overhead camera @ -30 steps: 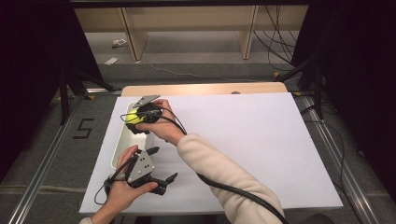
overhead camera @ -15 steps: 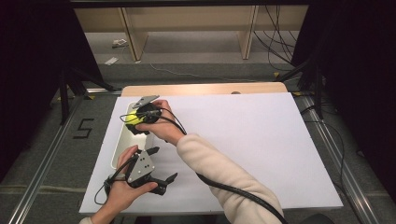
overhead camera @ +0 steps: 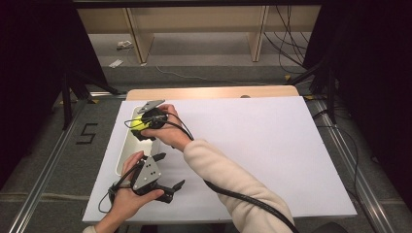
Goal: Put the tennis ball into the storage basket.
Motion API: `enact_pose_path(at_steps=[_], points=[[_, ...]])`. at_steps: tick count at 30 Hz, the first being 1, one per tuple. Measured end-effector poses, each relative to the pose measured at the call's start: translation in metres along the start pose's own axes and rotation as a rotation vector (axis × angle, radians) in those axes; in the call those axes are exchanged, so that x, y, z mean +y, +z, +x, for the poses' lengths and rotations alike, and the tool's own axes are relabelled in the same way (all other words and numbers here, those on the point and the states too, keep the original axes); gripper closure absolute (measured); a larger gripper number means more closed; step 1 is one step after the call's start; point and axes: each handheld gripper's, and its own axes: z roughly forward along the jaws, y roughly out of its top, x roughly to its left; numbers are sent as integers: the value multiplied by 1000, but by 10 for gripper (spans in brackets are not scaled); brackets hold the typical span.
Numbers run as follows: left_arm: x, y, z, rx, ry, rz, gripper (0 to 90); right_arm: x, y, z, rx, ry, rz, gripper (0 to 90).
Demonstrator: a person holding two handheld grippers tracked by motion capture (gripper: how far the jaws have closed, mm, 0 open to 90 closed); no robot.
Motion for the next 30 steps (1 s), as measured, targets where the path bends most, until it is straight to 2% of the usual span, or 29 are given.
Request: enact_pose_path(at_steps=[30], points=[[0, 1, 0, 0, 2, 0, 0, -4, 5, 4, 8, -15, 34, 260]])
